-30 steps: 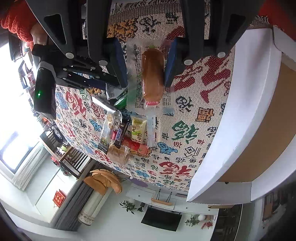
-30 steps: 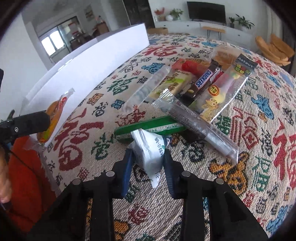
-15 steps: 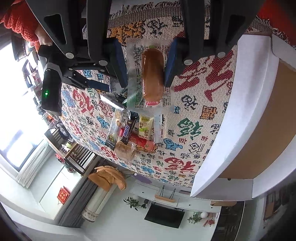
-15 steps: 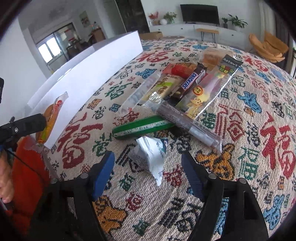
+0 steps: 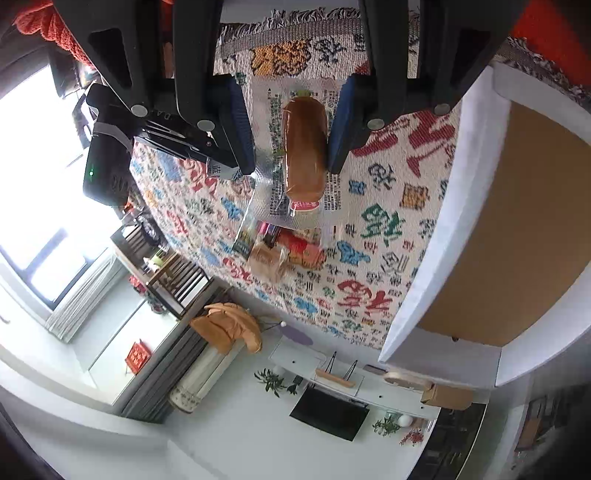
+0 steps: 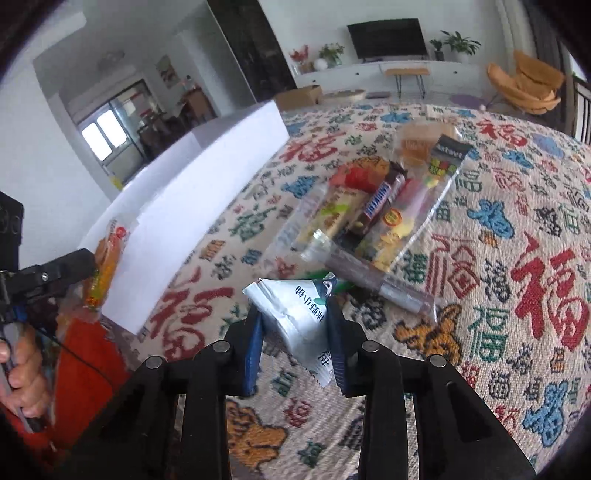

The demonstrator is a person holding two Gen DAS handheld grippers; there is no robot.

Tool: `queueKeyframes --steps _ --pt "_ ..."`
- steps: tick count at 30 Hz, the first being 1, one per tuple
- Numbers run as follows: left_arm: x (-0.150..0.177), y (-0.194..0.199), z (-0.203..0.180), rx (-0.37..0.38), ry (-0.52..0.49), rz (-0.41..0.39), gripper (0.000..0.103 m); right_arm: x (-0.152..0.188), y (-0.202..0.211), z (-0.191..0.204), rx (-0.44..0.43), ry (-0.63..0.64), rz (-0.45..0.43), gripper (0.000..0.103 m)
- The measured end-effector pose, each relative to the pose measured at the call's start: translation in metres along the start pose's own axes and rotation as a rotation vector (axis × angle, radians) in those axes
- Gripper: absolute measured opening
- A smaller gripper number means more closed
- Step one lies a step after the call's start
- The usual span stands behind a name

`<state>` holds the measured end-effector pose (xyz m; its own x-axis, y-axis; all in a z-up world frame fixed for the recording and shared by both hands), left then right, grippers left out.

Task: Organize snacks
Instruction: 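Carry both snacks over the white box and open both tools to drop them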

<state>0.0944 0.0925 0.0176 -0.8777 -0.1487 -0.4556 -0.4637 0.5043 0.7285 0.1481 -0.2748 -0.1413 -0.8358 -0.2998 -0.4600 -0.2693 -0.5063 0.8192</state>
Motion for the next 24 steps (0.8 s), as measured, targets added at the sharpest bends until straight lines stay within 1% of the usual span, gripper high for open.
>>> queueKeyframes --steps 3,6,8,9,10,11,12,13,14,16,17,19,21,22,24 --pt "-0.027 0.047 0.027 -0.053 0.031 -0.079 0.039 -0.036 0.021 0.052 -0.108 0.059 -0.038 0.033" --pt "-0.045 0.087 0.079 -0.177 0.094 -0.13 0.04 -0.076 0.028 0.123 -0.214 0.154 -0.061 0.033" --pt "-0.049 0.1 0.117 -0.264 0.137 -0.128 0.04 -0.102 0.019 0.171 -0.282 0.2 -0.048 0.034" --pt "-0.049 0.101 0.135 -0.308 0.156 -0.111 0.04 -0.112 0.01 0.191 -0.308 0.214 -0.03 0.035" --pt "-0.048 0.1 0.153 -0.353 0.179 -0.088 0.04 -0.122 -0.002 0.208 -0.32 0.223 -0.005 0.038" --pt "-0.046 0.098 0.167 -0.391 0.197 -0.07 0.048 -0.129 -0.015 0.221 -0.327 0.222 0.022 0.052" --pt "-0.044 0.095 0.178 -0.412 0.208 -0.055 0.066 -0.133 -0.026 0.229 -0.336 0.209 0.047 0.063" --pt "-0.042 0.092 0.188 -0.427 0.217 -0.047 0.076 -0.136 -0.033 0.232 -0.348 0.187 0.056 0.072" --pt "-0.04 0.089 0.195 -0.446 0.224 -0.049 0.086 -0.137 -0.035 0.231 -0.351 0.166 0.051 0.072" --pt "-0.035 0.08 0.199 -0.483 0.226 -0.049 0.086 -0.136 -0.032 0.219 -0.344 0.139 0.029 0.072" --pt "-0.034 0.076 0.199 -0.498 0.223 -0.053 0.086 -0.133 -0.028 0.206 -0.329 0.126 0.014 0.072" --pt "-0.04 0.07 0.188 -0.528 0.195 -0.097 0.086 -0.125 -0.022 0.167 -0.264 0.094 -0.006 0.072" --pt "-0.047 0.063 0.17 -0.539 0.151 -0.162 0.086 -0.111 -0.019 0.114 -0.16 0.06 -0.015 0.073" --pt "-0.052 0.056 0.158 -0.527 0.116 -0.19 0.086 -0.103 -0.02 0.083 -0.078 0.039 -0.017 0.073" --pt "-0.061 0.036 0.138 -0.504 0.054 -0.199 0.086 -0.08 -0.023 0.014 0.108 -0.022 -0.001 0.073"
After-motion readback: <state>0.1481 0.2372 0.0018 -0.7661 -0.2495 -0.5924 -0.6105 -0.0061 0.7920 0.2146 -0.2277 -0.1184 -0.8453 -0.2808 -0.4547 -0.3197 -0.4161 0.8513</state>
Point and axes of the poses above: each gripper's, at about its wrist camera, not at the fingertips, and y roughly against the way its jaws point, z to its left, x to its underside, the point moved 10 cm from there along -y, roughly the way its jaws point, and after that the axes turned 15 degrees about z, right-handed, at the moved point
